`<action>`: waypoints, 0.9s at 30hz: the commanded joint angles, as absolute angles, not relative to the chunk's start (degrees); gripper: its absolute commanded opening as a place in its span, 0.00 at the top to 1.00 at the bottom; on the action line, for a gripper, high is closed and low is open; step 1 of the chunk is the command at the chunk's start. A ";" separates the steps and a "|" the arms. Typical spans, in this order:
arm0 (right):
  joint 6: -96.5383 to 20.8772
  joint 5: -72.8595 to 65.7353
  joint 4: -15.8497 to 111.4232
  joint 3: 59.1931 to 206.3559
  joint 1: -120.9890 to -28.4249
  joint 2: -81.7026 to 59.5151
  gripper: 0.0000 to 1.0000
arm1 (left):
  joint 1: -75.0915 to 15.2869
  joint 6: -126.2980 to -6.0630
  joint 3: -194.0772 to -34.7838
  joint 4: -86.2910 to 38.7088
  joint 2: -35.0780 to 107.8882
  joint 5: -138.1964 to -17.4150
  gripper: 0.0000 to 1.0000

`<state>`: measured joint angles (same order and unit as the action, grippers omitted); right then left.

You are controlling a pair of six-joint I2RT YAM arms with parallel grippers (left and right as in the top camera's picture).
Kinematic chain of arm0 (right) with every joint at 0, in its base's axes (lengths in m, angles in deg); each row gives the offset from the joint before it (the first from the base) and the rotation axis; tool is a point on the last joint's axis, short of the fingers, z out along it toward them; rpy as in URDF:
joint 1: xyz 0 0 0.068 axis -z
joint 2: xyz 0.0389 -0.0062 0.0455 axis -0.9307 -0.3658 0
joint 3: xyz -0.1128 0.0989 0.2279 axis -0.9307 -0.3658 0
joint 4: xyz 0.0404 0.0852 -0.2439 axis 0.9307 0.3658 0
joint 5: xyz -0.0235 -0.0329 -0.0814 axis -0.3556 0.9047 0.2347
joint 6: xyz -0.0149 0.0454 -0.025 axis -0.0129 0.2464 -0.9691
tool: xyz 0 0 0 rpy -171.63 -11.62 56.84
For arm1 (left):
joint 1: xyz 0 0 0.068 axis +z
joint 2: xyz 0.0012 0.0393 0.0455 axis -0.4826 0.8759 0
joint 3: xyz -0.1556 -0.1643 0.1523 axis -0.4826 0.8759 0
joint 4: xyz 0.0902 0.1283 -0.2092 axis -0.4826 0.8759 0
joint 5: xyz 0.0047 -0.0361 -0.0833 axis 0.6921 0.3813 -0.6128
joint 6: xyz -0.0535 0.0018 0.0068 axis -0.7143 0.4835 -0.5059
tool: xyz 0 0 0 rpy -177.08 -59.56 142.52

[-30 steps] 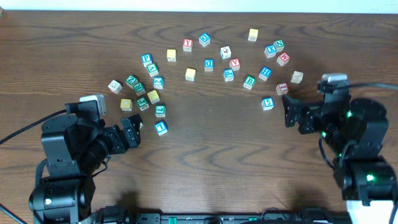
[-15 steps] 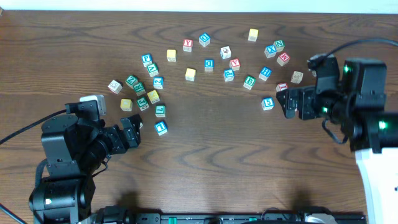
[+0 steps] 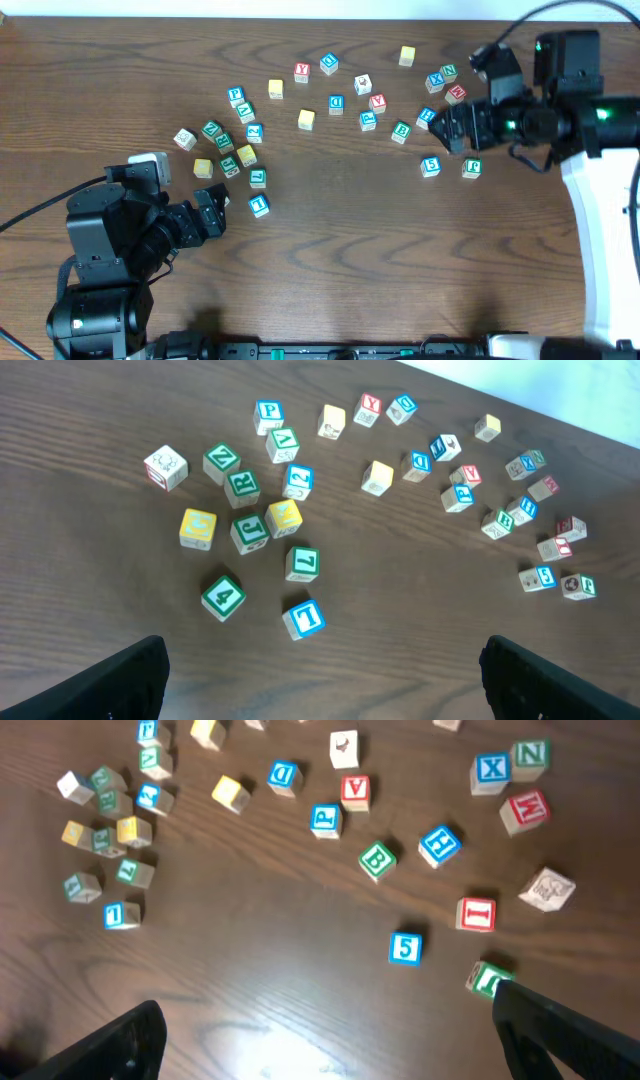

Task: Spell out AI2
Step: 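Swing the right gripper up toward the red 'A' block at top center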

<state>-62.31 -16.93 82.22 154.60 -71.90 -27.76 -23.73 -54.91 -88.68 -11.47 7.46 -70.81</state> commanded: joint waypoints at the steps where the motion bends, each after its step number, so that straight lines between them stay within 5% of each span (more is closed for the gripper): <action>1: -64.02 -16.77 83.23 159.67 -73.43 -32.13 0.01 | -23.79 -53.75 -89.47 -11.30 7.41 -70.24 0.02; 17: -63.69 -7.27 91.71 189.20 -80.99 -56.37 0.01 | -23.79 -53.75 -89.47 -11.30 7.41 -70.24 0.02; 27: -63.60 1.41 89.02 191.01 -85.08 -63.21 0.01 | -23.79 -53.75 -89.47 -11.30 7.41 -70.24 0.02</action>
